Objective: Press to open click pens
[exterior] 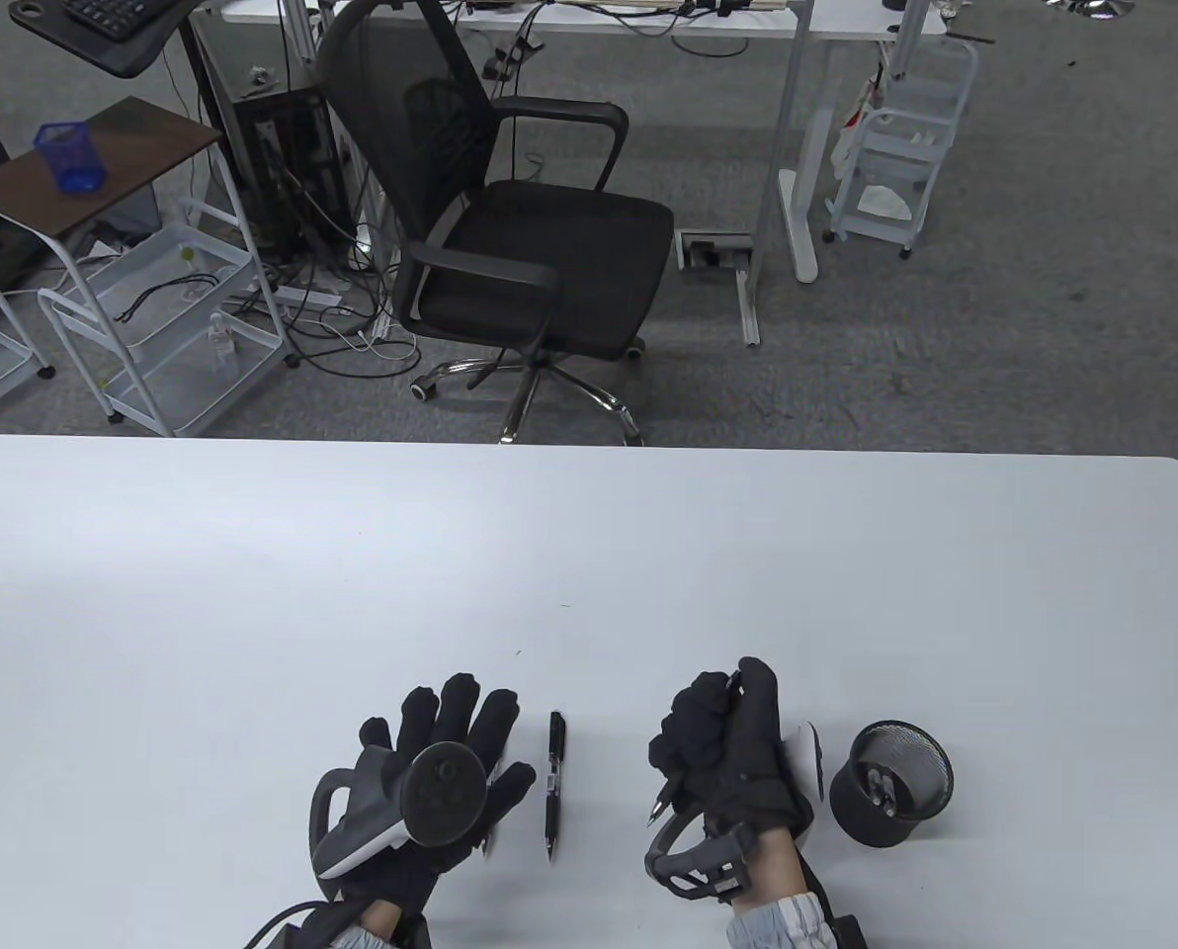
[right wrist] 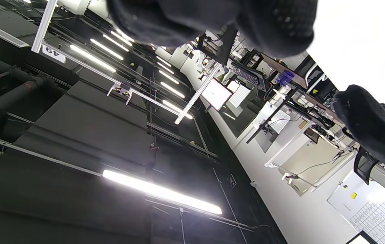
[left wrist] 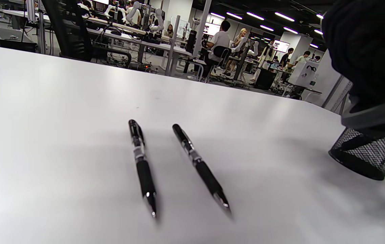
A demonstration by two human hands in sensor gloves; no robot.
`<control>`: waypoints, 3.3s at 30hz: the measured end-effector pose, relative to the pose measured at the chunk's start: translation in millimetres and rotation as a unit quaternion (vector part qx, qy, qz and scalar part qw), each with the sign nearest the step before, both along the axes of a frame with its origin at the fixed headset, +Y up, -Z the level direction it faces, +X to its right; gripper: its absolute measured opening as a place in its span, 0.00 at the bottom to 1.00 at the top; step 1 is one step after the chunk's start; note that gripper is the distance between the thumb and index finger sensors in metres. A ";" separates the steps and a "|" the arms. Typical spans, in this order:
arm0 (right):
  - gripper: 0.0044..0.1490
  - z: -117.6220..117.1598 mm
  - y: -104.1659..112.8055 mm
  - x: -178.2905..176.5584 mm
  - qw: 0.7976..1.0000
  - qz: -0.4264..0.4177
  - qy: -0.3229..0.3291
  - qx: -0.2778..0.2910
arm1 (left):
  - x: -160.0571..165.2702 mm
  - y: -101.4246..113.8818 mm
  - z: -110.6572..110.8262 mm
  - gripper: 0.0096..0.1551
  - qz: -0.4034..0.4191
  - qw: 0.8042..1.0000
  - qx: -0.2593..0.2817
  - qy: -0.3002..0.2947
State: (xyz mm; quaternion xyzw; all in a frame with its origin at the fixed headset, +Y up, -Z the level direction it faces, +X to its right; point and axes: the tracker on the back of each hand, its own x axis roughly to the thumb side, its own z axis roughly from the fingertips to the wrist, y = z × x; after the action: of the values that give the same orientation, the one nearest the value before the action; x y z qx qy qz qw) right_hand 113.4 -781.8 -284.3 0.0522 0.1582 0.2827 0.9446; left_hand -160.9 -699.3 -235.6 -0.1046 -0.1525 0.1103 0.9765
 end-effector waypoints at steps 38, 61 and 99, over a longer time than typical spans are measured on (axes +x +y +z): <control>0.31 -8.1 19.4 -6.0 0.983 0.172 0.008 0.068 | 0.4 0.0 -0.1 0.41 -0.001 1.000 0.000 0.000; 0.36 -12.5 21.2 -13.1 0.829 0.549 -0.003 0.106 | -0.5 1.5 0.8 0.40 0.003 1.000 0.003 0.000; 0.40 -28.0 -26.8 -72.5 0.477 0.874 0.034 0.087 | -1.4 2.8 1.0 0.40 0.018 1.000 0.002 -0.007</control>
State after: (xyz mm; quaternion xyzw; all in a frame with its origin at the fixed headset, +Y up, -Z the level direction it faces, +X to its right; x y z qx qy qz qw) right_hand 40.9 -808.5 -312.3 -0.0216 0.1289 0.9723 0.1938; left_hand -162.3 -696.6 -234.6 -0.1012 -0.1616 0.1266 0.9735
